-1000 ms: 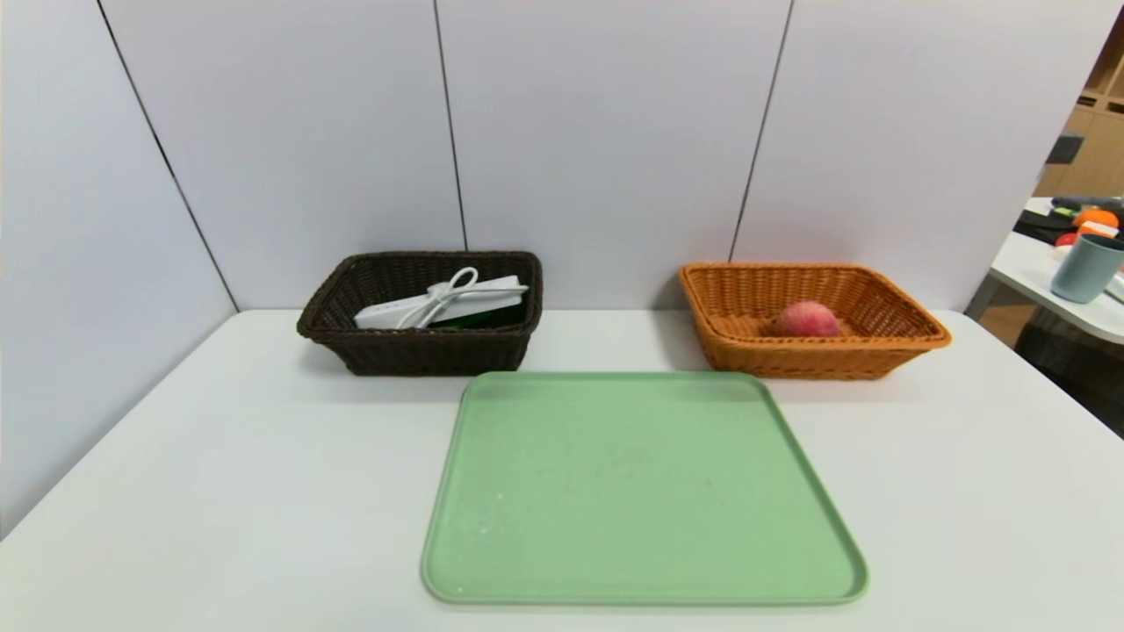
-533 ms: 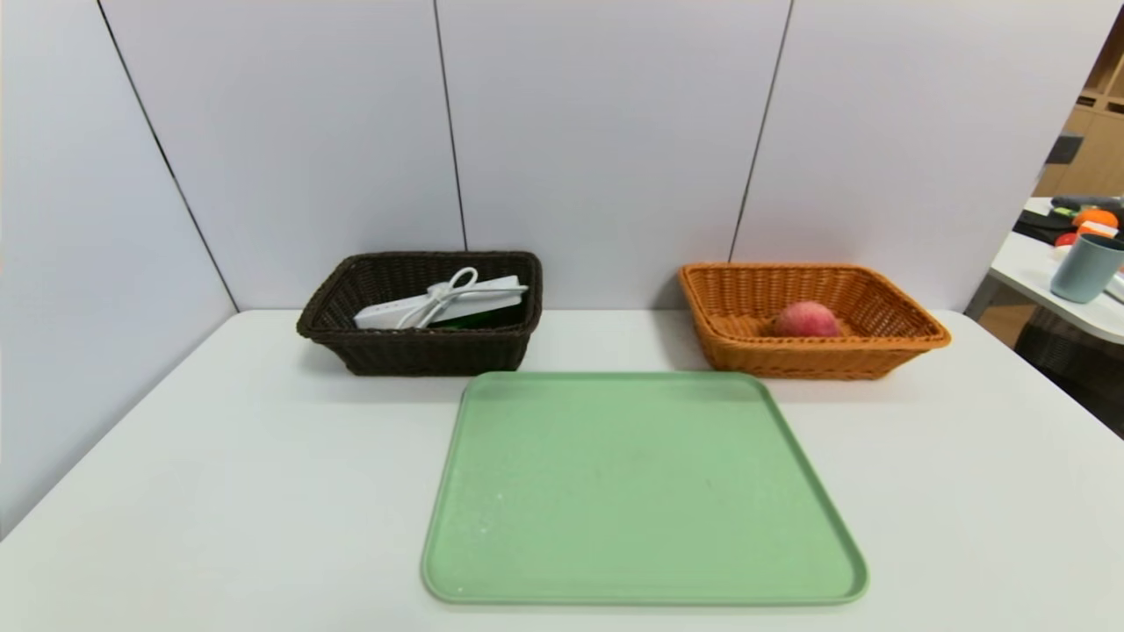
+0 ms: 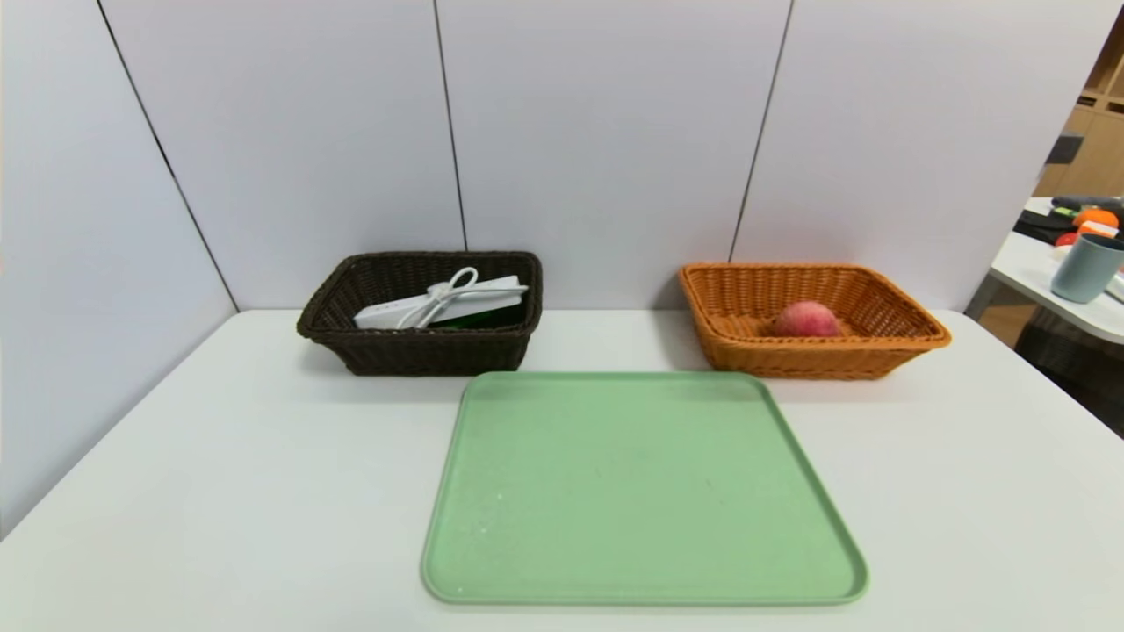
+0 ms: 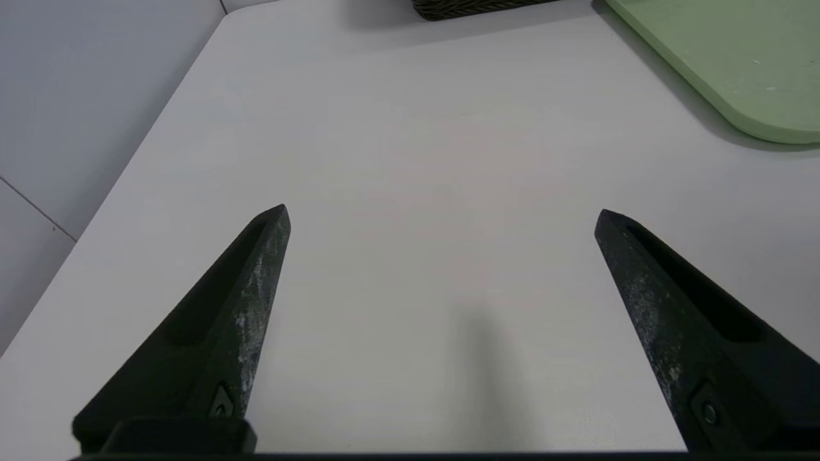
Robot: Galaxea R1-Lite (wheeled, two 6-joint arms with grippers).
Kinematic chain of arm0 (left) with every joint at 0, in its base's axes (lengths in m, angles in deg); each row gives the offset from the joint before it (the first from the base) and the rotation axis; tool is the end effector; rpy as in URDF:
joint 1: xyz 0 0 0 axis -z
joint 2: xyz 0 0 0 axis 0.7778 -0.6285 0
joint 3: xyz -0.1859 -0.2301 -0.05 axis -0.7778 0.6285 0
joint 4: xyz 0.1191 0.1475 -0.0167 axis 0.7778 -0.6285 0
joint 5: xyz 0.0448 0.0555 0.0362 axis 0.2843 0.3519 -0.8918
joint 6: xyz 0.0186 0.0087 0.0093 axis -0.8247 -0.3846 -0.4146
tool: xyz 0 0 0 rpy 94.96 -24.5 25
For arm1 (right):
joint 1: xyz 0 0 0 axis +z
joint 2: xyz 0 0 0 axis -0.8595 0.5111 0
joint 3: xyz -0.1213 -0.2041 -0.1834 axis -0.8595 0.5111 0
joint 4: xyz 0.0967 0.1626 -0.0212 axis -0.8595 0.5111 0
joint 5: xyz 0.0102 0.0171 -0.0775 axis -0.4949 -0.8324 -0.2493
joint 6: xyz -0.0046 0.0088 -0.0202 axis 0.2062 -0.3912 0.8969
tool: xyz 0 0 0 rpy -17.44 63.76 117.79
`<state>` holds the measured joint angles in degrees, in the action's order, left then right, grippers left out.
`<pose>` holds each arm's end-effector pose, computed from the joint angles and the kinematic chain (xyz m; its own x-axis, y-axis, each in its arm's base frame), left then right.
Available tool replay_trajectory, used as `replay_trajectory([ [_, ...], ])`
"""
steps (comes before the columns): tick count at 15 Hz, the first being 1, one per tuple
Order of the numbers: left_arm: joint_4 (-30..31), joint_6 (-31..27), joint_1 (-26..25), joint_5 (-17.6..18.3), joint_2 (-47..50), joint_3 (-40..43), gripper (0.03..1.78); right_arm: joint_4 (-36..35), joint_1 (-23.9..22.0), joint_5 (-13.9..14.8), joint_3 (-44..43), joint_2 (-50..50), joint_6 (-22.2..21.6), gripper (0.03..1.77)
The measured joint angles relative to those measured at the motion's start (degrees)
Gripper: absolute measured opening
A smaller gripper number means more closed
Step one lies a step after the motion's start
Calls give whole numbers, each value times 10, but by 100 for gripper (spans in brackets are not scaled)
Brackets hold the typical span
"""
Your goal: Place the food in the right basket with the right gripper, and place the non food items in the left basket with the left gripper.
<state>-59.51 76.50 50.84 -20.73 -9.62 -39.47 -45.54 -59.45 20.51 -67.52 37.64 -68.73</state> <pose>-0.0249 -0.0011 0.0750 0.9978 -0.0455 -0.0482 0.0510 0.9915 0.1193 -0.0229 0.0006 0.0753 0.9997 0.0255 -0.0026 -0.0256 0.9967 -0.0766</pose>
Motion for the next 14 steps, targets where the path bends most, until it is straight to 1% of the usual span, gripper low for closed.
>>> replay_trajectory([
  [2, 0, 0, 0, 0, 0, 0, 169, -1, 0, 0, 0, 0, -8, 170],
  [10, 0, 3, 0, -4, 0, 1, 169, -1, 1, -1, 1, 0, -10, 170],
  [14, 3, 22, 0, -5, 0, 2, 169, -1, 1, -1, 1, 0, -10, 170],
])
